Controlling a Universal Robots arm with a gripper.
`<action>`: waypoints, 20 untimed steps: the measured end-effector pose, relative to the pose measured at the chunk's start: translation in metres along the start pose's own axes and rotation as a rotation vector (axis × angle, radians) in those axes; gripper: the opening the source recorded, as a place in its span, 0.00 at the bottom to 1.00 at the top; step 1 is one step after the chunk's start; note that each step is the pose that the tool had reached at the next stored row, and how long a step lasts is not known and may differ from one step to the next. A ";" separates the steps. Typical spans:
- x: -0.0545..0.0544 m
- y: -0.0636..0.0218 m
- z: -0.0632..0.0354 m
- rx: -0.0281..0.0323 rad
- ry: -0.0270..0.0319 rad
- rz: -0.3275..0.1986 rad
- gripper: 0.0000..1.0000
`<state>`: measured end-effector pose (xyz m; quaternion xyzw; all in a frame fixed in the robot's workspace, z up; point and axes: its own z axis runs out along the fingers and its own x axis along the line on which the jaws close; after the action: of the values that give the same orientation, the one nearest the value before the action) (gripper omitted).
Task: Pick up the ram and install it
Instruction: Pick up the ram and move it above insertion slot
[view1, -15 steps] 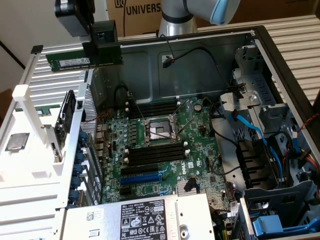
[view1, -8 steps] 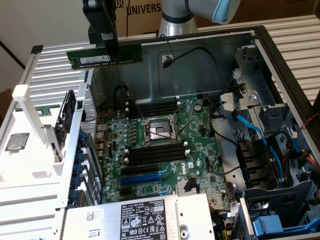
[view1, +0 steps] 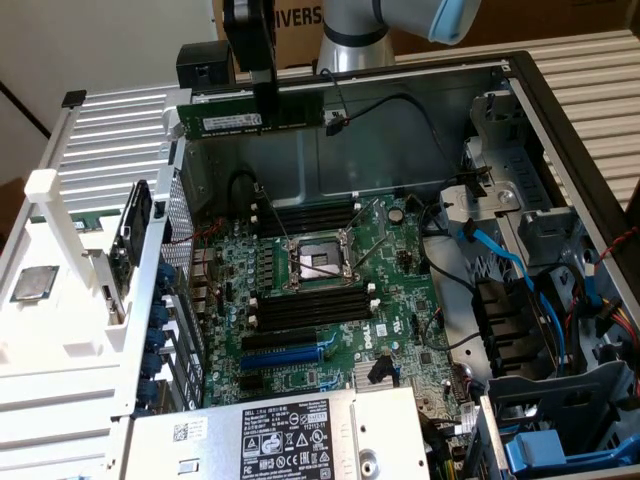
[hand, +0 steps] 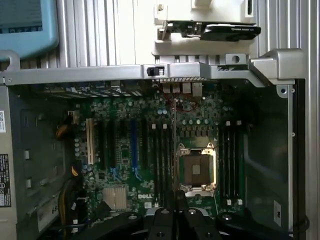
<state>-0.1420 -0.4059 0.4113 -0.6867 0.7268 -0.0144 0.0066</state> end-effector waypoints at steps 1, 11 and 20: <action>-0.004 -0.0177 0.0078 -0.0006 0.0000 0.000 0.12; -0.017 -0.0233 0.0261 -0.0007 -0.0002 -0.003 0.12; -0.017 -0.0230 0.0351 -0.0008 -0.0041 -0.031 0.12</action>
<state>-0.1170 -0.3903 0.3768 -0.6978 0.7161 -0.0128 0.0076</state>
